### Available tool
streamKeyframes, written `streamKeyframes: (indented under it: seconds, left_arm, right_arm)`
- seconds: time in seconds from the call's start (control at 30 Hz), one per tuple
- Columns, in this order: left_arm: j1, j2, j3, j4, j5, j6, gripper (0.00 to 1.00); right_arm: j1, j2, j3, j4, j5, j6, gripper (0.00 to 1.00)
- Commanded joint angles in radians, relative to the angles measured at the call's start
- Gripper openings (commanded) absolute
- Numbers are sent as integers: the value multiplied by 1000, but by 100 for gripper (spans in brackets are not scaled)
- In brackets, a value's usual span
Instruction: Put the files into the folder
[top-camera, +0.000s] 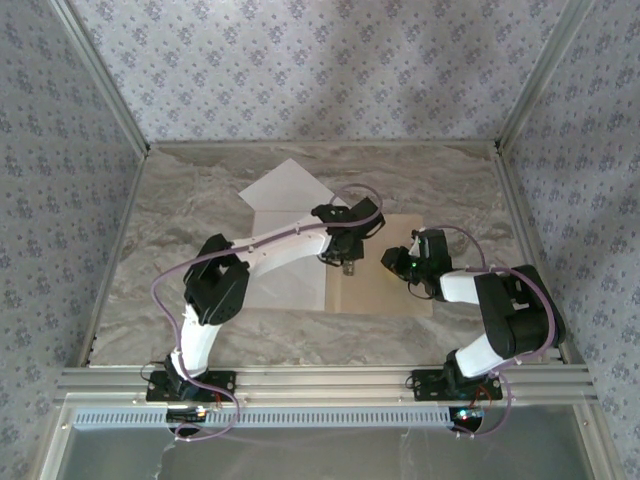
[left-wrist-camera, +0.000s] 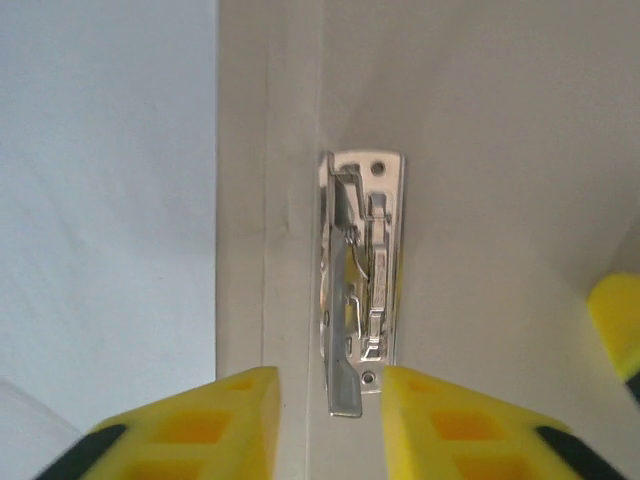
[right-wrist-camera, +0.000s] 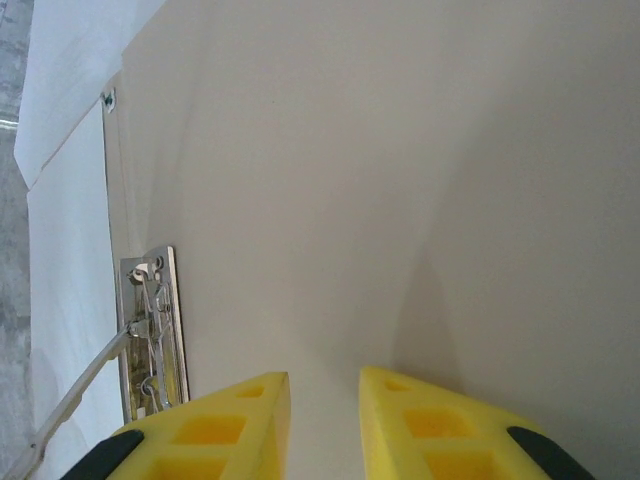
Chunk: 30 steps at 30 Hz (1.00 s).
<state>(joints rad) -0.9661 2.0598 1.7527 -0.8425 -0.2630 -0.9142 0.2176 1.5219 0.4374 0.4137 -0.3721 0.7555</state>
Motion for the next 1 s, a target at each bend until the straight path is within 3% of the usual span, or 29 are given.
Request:
streamKeyframes:
  seconds: [0.0, 0.13, 0.53, 0.67, 0.97]
  left_arm:
    - [3, -58, 58, -59, -42, 50, 38]
    - [2, -112, 7, -38, -40, 69, 38]
    - [-35, -207, -349, 158, 46, 65, 25]
    - [-39, -160, -350, 195, 46, 67, 23]
    - [-10, -46, -174, 170, -1, 107, 22]
  right_arm:
    - [-11, 18, -25, -168, 10, -29, 27]
    - [-19, 15, -14, -187, 5, -43, 27]
    - [-30, 14, 4, -216, 2, -64, 28]
    - [-32, 12, 10, -223, 0, -65, 28]
    - [-38, 2, 17, -234, 4, -67, 28]
